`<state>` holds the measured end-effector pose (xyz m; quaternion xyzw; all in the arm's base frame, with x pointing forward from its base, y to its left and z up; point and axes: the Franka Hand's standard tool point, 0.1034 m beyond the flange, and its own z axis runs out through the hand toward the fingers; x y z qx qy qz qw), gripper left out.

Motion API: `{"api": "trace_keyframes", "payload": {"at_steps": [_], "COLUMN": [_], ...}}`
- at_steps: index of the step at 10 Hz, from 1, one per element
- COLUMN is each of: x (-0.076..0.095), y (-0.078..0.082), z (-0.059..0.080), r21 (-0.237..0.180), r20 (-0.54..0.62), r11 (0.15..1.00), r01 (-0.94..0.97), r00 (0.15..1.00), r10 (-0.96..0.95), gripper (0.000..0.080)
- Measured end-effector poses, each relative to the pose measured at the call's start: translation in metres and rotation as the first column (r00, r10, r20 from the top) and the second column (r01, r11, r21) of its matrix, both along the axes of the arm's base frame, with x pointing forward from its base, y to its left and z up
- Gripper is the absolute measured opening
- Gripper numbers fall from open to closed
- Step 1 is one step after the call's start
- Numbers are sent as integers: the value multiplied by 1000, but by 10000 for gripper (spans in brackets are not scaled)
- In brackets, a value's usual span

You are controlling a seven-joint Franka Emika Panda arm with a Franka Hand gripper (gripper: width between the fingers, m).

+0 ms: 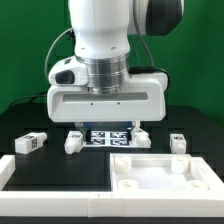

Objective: Assemble one leg

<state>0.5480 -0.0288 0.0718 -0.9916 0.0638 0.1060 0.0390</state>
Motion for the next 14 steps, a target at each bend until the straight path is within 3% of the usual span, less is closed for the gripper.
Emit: {"api": "trace_keyframes", "payload": {"at_steps": [2,3,4,5,6,7,8,10,11,12,14], "x": [-4,-20,-36,-46,-46,-44,-53,-55,-72,-83,-86], "y": [-2,-10,-26,-42,-46,-43,-40,-42,-61,-83,-110], "z": [-2,-8,-4,-1,-3,-4,-3,-6,-4,3,14], "r21": [0,2,8,14,11,11,30,72,114,119,138], "r20": [-7,-49,-107,-148,-138,-124,-205,-343,-439,-536,-641], "r11": [1000,1000,1000,1000,1000,999,999,997,993,993,990], "r01": [0,6,14,9,29,31,26,10,-5,9,29], "r00": [1000,999,994,989,990,992,979,939,897,843,765], "r10": [0,-6,-13,-7,-28,-29,-19,15,55,56,67], "gripper": [649,649,649,649,649,649,649,649,649,649,649]}}
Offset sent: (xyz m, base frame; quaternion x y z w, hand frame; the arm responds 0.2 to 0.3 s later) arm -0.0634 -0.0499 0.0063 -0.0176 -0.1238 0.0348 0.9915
